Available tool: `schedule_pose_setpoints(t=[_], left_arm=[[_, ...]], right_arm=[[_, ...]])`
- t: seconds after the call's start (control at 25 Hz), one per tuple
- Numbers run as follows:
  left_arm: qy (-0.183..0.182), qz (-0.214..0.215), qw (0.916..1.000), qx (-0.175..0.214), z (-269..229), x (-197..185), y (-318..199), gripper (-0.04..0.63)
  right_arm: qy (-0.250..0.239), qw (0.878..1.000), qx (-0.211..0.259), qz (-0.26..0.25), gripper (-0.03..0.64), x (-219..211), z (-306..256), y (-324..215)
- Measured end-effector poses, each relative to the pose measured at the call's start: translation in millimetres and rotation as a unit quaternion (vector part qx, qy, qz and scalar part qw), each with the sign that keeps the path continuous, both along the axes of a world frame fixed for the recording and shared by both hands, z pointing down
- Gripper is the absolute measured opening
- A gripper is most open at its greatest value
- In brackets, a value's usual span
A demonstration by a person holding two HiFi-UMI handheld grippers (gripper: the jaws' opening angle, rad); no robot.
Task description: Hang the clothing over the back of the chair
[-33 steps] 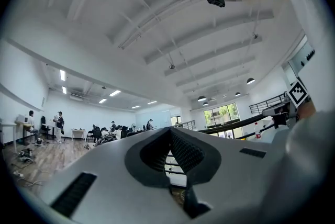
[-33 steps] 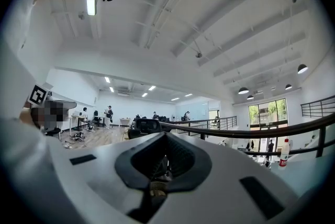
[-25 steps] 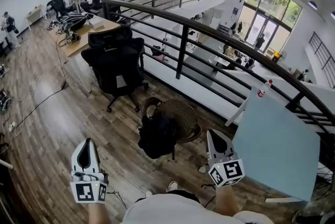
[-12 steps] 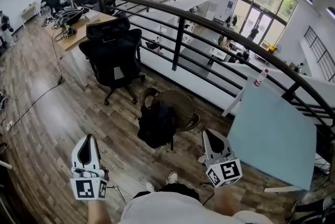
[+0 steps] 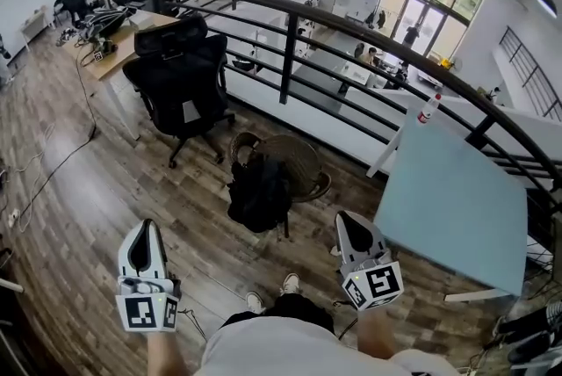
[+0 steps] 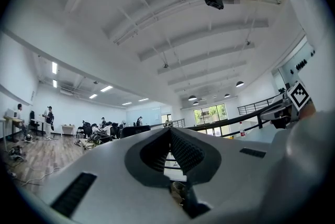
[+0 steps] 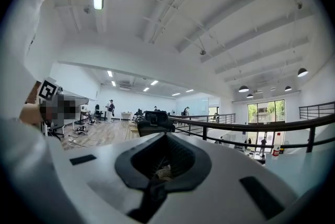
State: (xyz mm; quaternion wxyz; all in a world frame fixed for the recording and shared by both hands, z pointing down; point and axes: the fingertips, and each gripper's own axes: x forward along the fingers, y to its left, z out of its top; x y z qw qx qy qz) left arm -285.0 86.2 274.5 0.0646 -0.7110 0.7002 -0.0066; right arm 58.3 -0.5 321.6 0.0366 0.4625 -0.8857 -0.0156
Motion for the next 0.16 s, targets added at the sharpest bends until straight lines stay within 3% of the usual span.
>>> schedule_pose_setpoints(t=[0.16], left_arm=[[0.001,0.005,1.0000,0.003,0.6,-1.3,2.4,0.023]], right_arm=[[0.000,1.000,0.001,0.006,0.018,0.5,1.8,4.7]])
